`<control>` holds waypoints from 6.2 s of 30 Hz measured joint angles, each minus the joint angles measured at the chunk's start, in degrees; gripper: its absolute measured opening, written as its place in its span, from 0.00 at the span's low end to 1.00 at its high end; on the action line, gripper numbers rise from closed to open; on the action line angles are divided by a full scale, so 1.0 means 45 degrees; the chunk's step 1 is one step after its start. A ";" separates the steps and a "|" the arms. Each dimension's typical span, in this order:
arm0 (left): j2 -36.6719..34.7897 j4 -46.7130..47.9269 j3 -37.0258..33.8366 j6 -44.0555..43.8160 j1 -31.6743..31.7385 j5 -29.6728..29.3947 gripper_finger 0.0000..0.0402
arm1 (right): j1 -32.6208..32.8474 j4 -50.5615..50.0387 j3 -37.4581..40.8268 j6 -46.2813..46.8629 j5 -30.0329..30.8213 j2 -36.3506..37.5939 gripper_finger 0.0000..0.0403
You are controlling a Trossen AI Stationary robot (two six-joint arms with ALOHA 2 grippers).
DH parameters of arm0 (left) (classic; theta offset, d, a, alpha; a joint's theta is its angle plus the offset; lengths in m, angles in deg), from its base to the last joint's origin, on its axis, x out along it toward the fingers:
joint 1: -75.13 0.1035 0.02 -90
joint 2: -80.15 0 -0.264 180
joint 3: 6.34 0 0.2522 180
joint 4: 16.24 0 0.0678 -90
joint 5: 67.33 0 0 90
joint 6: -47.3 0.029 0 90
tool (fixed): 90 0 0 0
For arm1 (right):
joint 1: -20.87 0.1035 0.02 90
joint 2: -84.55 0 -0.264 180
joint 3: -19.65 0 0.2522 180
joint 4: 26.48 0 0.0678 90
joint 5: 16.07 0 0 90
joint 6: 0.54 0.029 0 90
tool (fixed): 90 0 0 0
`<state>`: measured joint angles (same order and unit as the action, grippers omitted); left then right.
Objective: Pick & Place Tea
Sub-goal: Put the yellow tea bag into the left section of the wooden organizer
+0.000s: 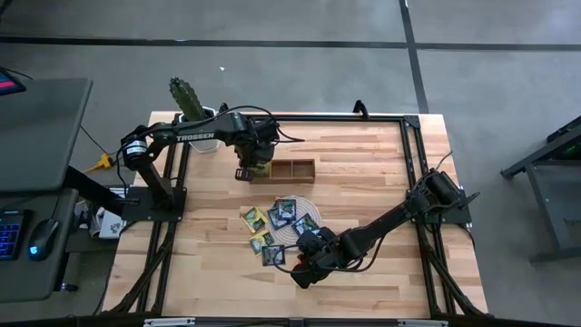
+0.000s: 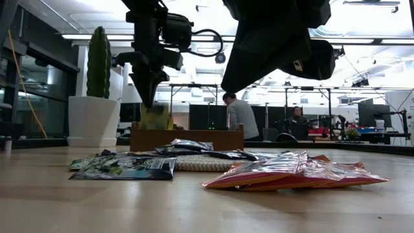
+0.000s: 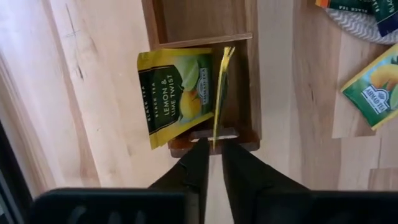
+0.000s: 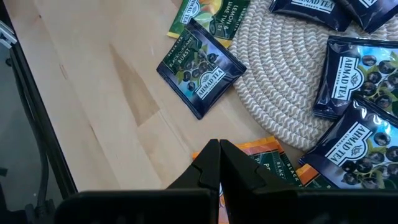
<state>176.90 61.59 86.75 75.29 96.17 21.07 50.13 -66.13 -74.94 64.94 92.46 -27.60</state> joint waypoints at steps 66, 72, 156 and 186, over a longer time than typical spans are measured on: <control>-0.3920 -0.8781 -0.8825 -0.4106 -0.4993 0.2411 0.11 | -0.2409 0.4298 0.0004 -0.5229 -0.1186 -0.0073 0.00; -0.3920 -0.8539 -0.8825 0.0343 -0.5618 0.2256 0.33 | -0.2322 0.4244 0.0002 -0.5694 -0.2004 -0.0073 0.00; -0.0192 -0.8449 -0.6848 0.1956 -0.5906 0.1999 0.63 | -0.1525 0.2905 0.0002 -0.4746 -0.1533 -0.0087 0.00; 0.0345 -0.8571 -0.6902 0.1200 -0.5931 0.1876 0.26 | -0.0749 0.1867 0.0005 -0.3804 -0.1080 -0.0087 0.00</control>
<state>178.45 23.02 55.69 80.69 69.48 29.51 46.76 -57.73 -74.92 47.82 87.60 -28.00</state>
